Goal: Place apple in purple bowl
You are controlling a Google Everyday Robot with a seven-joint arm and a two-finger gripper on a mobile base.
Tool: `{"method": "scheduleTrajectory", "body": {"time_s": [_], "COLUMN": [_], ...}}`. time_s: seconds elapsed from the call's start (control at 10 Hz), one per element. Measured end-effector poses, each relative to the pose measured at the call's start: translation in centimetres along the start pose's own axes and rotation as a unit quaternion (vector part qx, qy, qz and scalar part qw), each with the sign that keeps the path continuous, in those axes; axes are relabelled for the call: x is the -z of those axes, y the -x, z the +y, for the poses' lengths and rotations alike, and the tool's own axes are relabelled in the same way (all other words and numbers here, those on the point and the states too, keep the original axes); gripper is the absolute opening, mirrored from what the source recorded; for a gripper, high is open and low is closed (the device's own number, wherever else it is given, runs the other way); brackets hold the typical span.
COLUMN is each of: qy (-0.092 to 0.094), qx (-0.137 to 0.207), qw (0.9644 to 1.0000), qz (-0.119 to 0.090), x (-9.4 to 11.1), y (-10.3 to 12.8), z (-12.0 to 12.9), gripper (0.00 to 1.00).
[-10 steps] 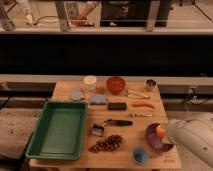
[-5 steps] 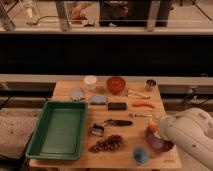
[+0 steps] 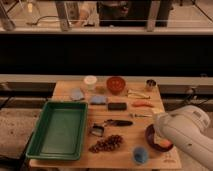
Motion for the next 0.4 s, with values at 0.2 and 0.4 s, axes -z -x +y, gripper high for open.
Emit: {"method": "scheduleTrajectory", "body": {"time_s": [0.2,0.4], "qy": [-0.010,-0.017], "qx": [-0.005,0.004], "qw": [0.9999,0.9998], "qz": [0.007,0.003], "x": [1.2,1.8], "y": [-0.5,0.4], "z": [0.1,-0.8], "gripper": [0.80,0.80]}}
